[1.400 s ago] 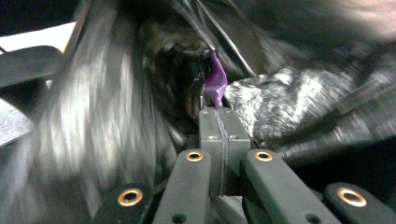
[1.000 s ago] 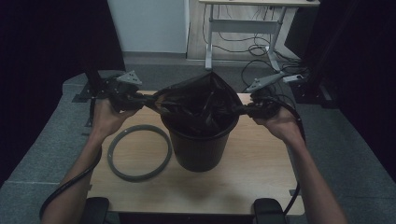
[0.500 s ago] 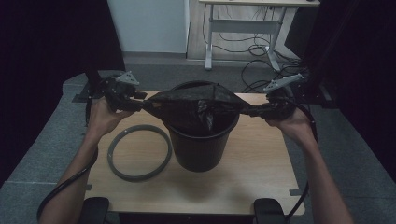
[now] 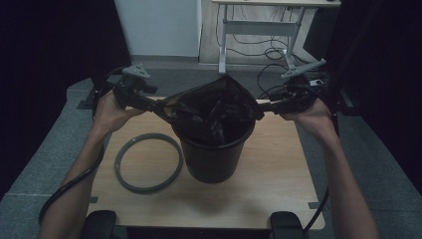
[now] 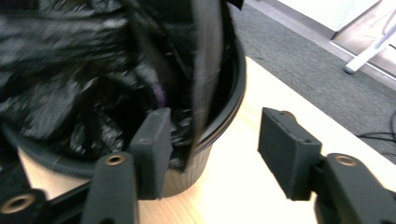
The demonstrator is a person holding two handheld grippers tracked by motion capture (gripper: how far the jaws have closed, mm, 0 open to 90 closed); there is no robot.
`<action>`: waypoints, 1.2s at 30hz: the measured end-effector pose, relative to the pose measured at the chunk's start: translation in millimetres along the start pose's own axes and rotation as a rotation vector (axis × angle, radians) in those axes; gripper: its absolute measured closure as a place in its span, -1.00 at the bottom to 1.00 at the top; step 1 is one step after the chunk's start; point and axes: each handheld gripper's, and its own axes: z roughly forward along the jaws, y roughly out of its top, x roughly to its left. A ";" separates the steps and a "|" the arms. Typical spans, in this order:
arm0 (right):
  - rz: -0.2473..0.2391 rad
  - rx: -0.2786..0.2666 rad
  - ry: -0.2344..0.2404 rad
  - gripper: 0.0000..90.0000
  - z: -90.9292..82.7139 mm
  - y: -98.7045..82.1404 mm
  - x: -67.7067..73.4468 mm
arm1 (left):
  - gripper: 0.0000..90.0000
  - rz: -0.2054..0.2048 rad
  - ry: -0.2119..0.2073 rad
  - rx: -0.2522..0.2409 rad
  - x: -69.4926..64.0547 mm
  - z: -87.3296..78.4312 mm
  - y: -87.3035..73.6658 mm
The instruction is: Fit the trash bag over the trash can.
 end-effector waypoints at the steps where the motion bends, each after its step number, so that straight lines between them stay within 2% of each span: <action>1: 0.010 -0.001 -0.003 -0.16 2.4 2.7 -0.9 | -0.30 0.006 -0.002 0.002 -0.8 1.2 3.2; 4: 0.019 -0.008 0.015 -0.21 12.4 9.6 0.2 | -0.32 0.019 -0.016 0.008 -3.9 7.7 12.1; 7: -0.004 -0.005 0.054 -0.21 26.3 15.5 8.1 | -0.32 0.039 -0.003 0.041 -5.0 18.2 20.1; 8: -0.006 0.002 0.048 -0.18 29.6 16.8 10.4 | -0.32 0.037 -0.002 0.050 -4.2 23.0 23.0; 10: 0.001 0.028 0.034 0.06 38.8 19.3 13.5 | -0.28 0.030 0.003 0.057 -2.8 29.7 26.9; 11: 0.010 0.048 0.018 0.25 43.5 20.1 14.2 | -0.20 0.030 0.007 0.061 -2.0 31.6 28.1; 14: -0.001 0.096 -0.011 0.63 51.9 19.5 13.1 | 0.04 0.016 0.015 0.073 1.9 39.9 30.4; 16: -0.006 0.113 -0.028 0.85 56.2 18.3 10.5 | 0.35 -0.004 0.034 0.077 5.8 44.9 30.6; 18: -0.004 0.123 -0.056 0.94 59.4 17.4 6.3 | 0.64 -0.028 0.033 0.080 10.5 50.5 30.2; 20: 0.004 0.136 -0.087 0.95 63.4 16.8 0.5 | 0.79 -0.041 0.054 0.094 14.1 56.8 29.7; 23: 0.019 0.149 -0.123 0.96 72.0 15.4 -9.8 | 0.91 -0.066 0.081 0.099 20.2 65.8 28.3; 28: 0.041 0.157 -0.145 0.94 87.8 13.8 -22.7 | 0.97 -0.105 0.104 0.104 30.4 81.2 26.0; 34: 0.071 0.175 -0.154 0.94 107.6 11.9 -33.8 | 0.97 -0.111 0.117 0.142 37.7 101.8 23.9; 36: 0.077 0.194 -0.158 0.94 113.1 10.2 -38.1 | 0.97 -0.110 0.103 0.159 39.9 109.0 21.8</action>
